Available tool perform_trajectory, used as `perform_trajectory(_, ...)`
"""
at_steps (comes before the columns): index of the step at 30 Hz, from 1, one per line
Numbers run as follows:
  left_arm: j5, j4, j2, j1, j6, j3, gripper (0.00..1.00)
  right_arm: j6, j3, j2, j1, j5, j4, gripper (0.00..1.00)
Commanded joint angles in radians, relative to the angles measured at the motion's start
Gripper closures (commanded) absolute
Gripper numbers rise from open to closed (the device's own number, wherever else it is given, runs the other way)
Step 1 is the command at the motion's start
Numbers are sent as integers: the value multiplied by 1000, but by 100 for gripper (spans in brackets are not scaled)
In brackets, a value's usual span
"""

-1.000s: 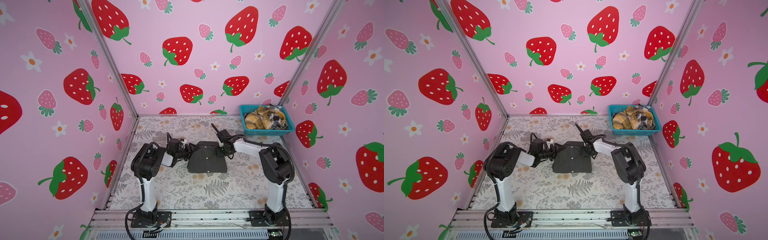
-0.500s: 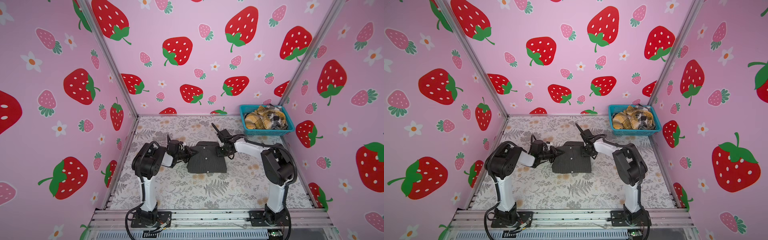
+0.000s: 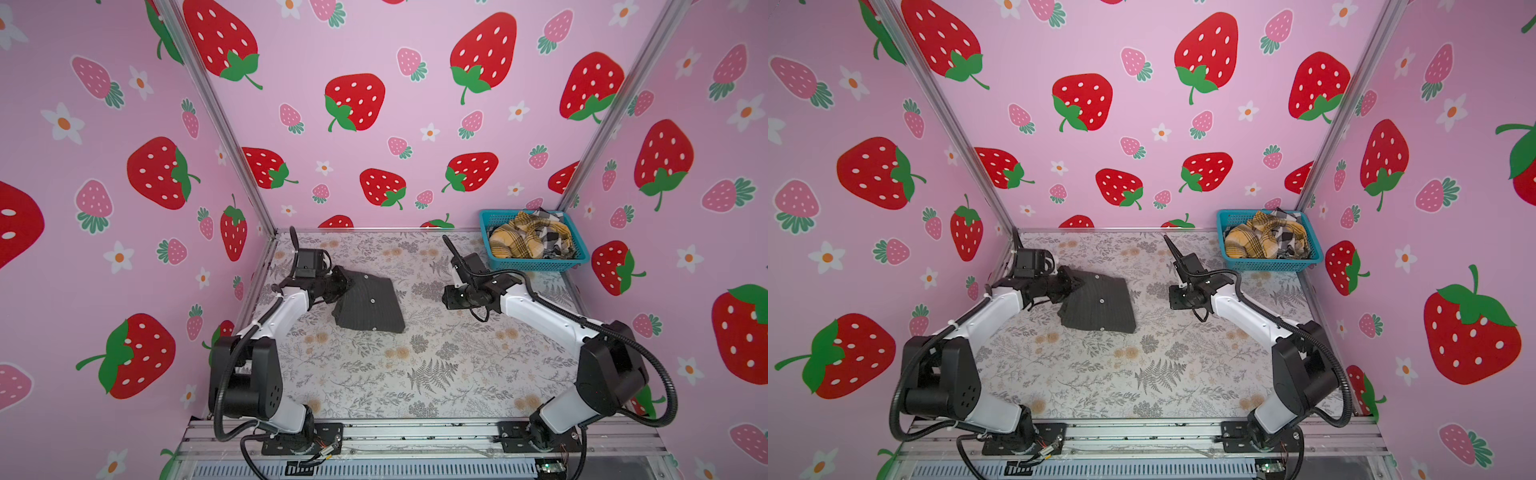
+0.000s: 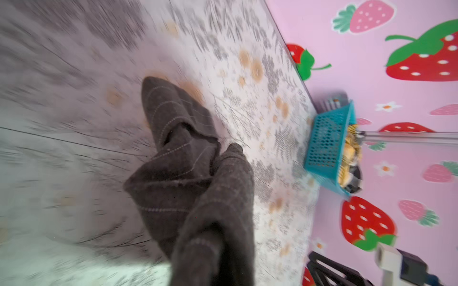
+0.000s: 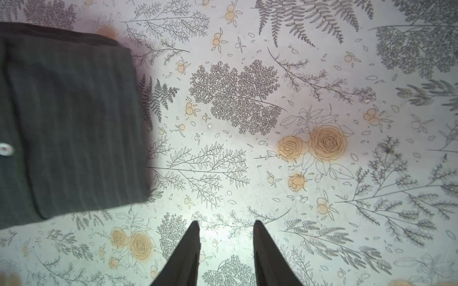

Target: Fold and stack the long sleeve shirts

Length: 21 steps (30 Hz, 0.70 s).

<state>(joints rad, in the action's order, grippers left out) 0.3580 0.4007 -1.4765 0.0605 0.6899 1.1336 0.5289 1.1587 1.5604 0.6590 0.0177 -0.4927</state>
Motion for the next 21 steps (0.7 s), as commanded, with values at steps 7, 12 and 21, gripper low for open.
perform_trajectory(7, -883, 829, 55, 85, -355, 370, 100, 52, -126, -107, -4, 32, 93, 63)
perform_trajectory(12, -1002, 873, -48, 208, -227, 267, 100, 64, -233, -187, -61, 81, 156, 64)
perform_trajectory(21, -750, 804, -323, 698, 185, 388, 22, 28, -398, -365, -201, 112, 131, 49)
